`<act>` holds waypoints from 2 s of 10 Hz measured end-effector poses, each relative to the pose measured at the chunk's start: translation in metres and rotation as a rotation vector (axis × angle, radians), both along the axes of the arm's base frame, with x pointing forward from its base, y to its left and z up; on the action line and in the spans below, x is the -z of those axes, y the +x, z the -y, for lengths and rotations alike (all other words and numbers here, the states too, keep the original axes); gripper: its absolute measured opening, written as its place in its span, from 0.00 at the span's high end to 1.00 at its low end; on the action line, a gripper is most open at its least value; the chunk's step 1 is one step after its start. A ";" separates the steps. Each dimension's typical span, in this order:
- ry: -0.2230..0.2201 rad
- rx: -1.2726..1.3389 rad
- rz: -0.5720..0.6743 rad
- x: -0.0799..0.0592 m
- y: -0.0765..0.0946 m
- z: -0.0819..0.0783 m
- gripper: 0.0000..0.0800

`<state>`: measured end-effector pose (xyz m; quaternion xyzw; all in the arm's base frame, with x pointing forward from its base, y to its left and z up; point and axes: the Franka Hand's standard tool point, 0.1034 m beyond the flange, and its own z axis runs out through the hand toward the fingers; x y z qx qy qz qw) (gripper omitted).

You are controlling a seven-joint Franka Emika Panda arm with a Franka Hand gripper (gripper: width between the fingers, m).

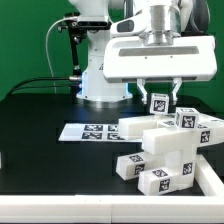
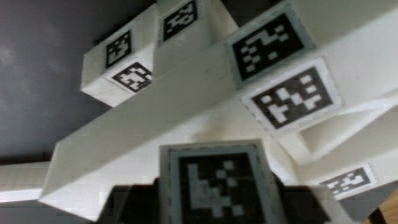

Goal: Assemble chair

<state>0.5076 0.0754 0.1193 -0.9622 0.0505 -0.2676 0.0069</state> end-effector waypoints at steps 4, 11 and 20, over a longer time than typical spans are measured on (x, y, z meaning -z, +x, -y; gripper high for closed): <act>-0.006 -0.002 0.004 0.001 0.001 0.003 0.64; -0.011 -0.008 -0.005 0.002 0.000 0.004 0.20; 0.093 0.012 -0.483 -0.004 0.009 0.004 0.19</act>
Offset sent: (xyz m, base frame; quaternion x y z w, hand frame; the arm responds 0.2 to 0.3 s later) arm -0.0015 -0.0026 -0.0044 0.0080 0.0007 -0.0023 1.0000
